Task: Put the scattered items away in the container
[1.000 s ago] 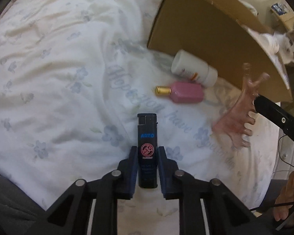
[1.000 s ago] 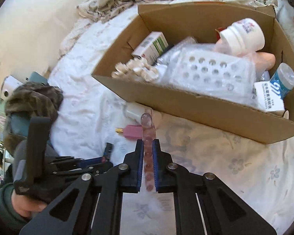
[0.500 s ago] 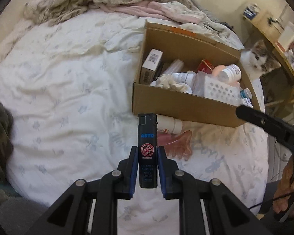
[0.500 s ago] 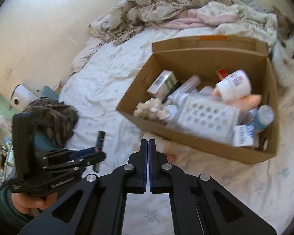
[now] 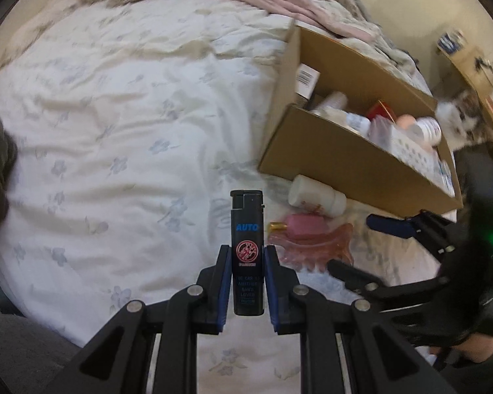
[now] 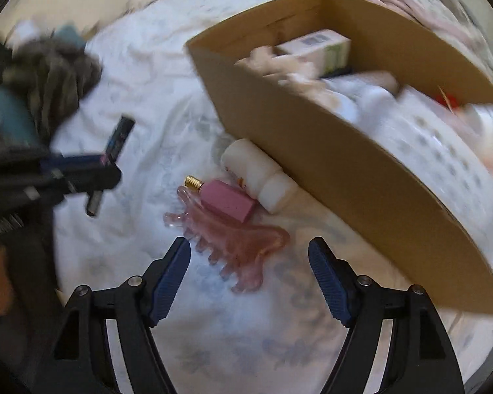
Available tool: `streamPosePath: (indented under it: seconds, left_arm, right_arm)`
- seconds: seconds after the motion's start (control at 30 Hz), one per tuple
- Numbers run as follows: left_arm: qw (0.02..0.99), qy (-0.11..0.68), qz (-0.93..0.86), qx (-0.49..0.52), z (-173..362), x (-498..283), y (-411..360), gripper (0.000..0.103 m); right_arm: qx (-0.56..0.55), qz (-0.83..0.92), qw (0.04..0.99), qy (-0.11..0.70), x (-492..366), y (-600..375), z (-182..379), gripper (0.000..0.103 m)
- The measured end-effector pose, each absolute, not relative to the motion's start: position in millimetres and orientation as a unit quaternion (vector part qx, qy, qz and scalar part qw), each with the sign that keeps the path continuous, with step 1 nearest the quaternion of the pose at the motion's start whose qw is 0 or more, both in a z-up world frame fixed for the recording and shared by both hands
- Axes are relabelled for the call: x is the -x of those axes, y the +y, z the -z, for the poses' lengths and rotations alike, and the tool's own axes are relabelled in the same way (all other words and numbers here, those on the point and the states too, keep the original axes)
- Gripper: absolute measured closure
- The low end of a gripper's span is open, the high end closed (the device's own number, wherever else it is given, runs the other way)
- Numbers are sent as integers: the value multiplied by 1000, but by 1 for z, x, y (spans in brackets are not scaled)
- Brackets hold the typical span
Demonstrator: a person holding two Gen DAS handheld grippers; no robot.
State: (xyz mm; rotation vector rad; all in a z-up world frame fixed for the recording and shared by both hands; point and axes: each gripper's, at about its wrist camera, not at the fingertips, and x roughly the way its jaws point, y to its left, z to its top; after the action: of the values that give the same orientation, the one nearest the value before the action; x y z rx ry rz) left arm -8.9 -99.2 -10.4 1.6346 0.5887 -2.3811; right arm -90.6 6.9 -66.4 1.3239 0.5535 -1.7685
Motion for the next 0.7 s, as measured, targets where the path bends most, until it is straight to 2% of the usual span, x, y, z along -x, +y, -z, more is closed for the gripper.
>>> streamPosePath:
  seconds: [0.27,0.33,0.4,0.53,0.67,0.7]
  left_arm:
    - [100,227,803,-541,10,7,-108,84]
    - [97,230,806,-536,7,7,-108,84]
    - [96,228,809,-533,6,8,-107,84]
    - [101,227,809,-532,7,8,-108,84]
    - [114,230,809,-528,7,6,-113,84]
    - [117,232,808,-528,8,5,-115,84]
  right_arm:
    - [-580,614,489,219,73,8,77,24]
    - [-581,586,512,239,57,10,72,26]
    - [-549,625,488,263,55,9,64,27]
    - [-553,643,484,216,69,0,61,27]
    - [-558,629,470,269,57,-19,90,27]
    - [-542,638,465,288,52,-21,92,30]
